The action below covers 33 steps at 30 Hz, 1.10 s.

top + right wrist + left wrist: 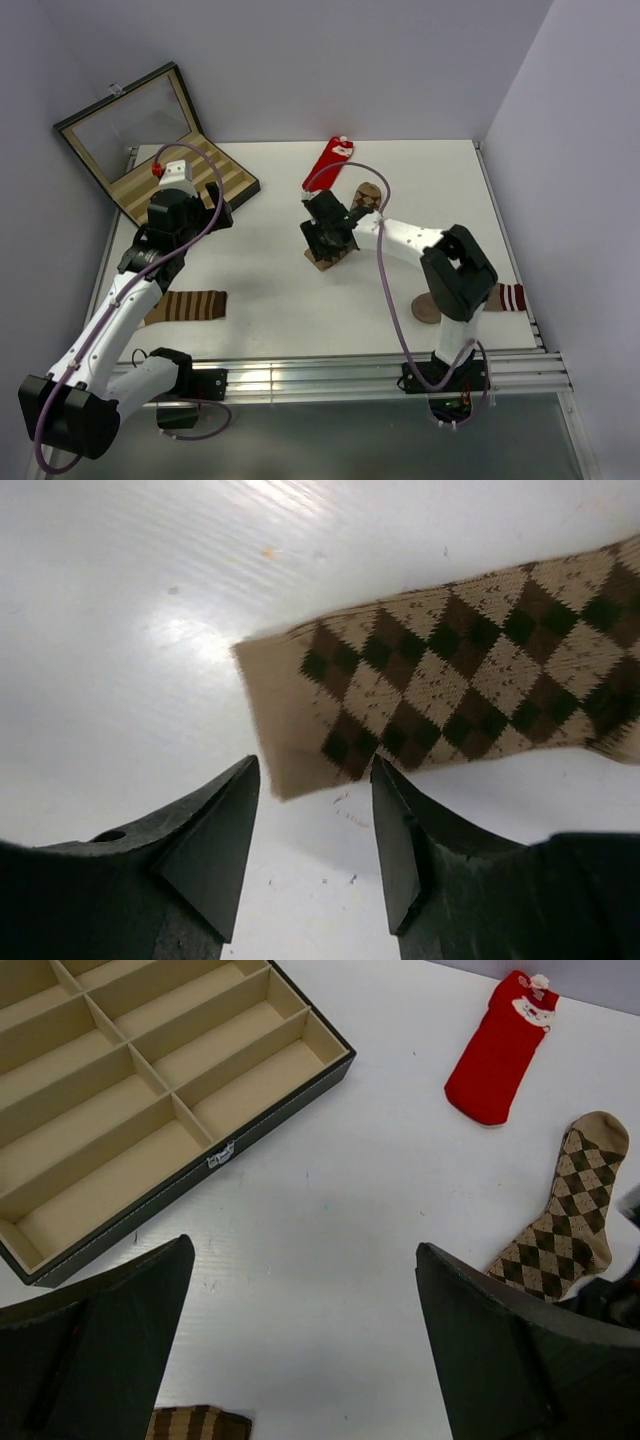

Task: Roll the socks
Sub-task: Move the sock to the center of the board.

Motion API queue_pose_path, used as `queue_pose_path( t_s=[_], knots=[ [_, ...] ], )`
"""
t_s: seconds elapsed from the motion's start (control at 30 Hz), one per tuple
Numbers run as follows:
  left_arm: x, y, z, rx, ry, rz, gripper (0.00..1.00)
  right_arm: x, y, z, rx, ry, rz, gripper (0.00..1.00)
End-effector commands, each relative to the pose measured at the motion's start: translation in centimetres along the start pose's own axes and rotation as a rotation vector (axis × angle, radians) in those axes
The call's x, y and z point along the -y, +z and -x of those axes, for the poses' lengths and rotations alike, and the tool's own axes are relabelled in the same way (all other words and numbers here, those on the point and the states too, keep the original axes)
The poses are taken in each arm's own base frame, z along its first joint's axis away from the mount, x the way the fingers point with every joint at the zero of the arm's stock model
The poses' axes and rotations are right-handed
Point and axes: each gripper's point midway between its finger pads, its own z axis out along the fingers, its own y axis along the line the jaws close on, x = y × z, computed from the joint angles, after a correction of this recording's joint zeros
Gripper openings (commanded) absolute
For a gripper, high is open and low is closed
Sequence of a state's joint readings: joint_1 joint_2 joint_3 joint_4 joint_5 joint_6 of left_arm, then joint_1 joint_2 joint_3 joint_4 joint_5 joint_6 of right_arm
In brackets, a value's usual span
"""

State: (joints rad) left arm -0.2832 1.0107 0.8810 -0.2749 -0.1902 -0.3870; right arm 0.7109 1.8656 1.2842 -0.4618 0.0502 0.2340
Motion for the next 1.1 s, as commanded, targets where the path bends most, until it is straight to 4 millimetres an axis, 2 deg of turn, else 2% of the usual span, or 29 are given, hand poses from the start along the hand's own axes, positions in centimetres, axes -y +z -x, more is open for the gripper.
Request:
queue_pose_path(
  t_s=[0.0, 0.03, 0.07, 0.17, 0.33, 0.7, 1.07],
  knots=[
    [0.2, -0.2, 1.1, 0.034, -0.018, 0.005, 0.99, -1.9, -4.4, 3.0, 0.187, -0.127, 0.022, 0.57],
    [0.5, -0.1, 1.1, 0.023, -0.021, -0.006, 0.99, -2.0, -4.7, 2.8, 0.199, -0.142, 0.026, 0.57],
    [0.6, -0.1, 1.1, 0.02, -0.028, -0.01, 0.99, -2.0, -4.2, 1.9, 0.19, -0.158, 0.026, 0.58],
    [0.7, -0.4, 1.0, 0.025, -0.036, -0.018, 0.99, -2.4, -3.8, 0.7, 0.177, -0.221, 0.014, 0.6],
    [0.4, -0.8, 1.3, 0.037, -0.036, -0.008, 0.99, -2.3, -2.6, 0.1, 0.161, -0.333, -0.086, 0.61],
    [0.0, -0.9, 1.0, 0.035, -0.038, 0.007, 0.99, -3.0, 0.1, -1.5, 0.098, -0.467, -0.152, 0.6],
    [0.0, -0.6, 0.6, 0.02, -0.036, 0.01, 0.99, -1.5, 1.6, -2.3, 0.061, -0.535, -0.292, 0.59]
  ],
)
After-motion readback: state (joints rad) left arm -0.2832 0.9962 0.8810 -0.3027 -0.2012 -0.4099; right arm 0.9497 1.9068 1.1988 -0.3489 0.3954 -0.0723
